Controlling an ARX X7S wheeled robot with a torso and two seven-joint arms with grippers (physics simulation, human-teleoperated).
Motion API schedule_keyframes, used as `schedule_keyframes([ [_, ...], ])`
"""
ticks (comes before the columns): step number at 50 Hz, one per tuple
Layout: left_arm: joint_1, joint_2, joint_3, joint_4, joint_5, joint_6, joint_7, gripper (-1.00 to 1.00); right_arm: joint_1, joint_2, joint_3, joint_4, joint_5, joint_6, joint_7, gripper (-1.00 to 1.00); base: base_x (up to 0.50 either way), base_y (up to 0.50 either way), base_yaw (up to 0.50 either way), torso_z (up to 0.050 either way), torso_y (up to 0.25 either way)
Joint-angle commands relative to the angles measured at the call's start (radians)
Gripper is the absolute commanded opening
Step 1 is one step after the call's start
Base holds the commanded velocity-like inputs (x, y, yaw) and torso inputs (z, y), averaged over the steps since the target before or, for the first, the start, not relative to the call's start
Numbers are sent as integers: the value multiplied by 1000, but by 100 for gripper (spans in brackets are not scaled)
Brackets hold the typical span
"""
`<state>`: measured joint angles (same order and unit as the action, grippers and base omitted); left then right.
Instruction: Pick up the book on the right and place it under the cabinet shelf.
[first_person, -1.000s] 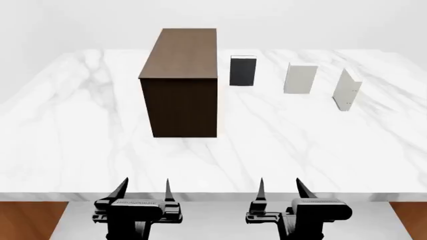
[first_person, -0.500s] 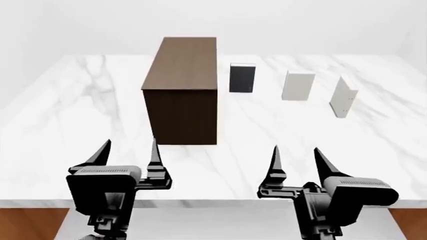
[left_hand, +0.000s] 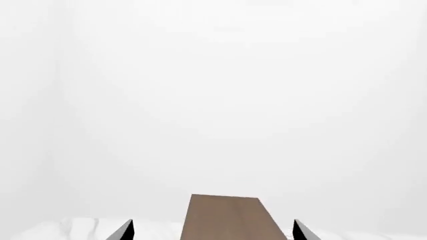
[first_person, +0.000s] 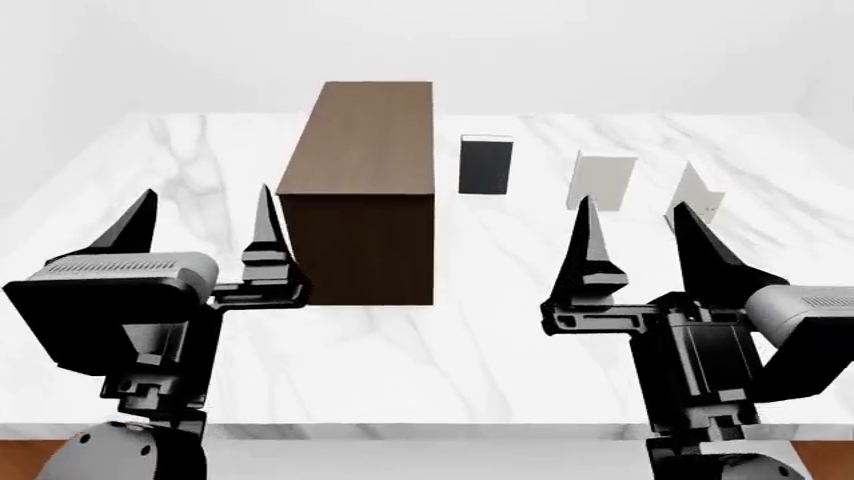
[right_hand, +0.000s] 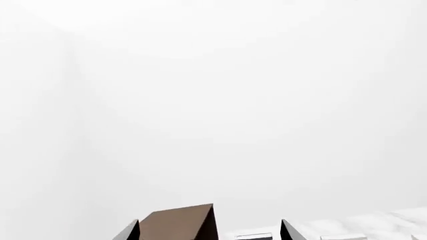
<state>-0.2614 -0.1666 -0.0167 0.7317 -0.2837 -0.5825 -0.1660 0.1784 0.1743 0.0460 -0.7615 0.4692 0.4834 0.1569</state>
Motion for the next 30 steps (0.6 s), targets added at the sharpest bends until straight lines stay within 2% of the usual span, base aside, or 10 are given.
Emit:
schedule_keyframes([
  [1,-14,-21,4,47,-10,-51,-24,100,11,22,-8,-41,37,18,-2,100,500,-78,0,0,0],
  [30,-24,-50,8,105,-25,-98,-65,100,12,60,-44,-34,36,-3,21,100,500,-121,0,0,1],
])
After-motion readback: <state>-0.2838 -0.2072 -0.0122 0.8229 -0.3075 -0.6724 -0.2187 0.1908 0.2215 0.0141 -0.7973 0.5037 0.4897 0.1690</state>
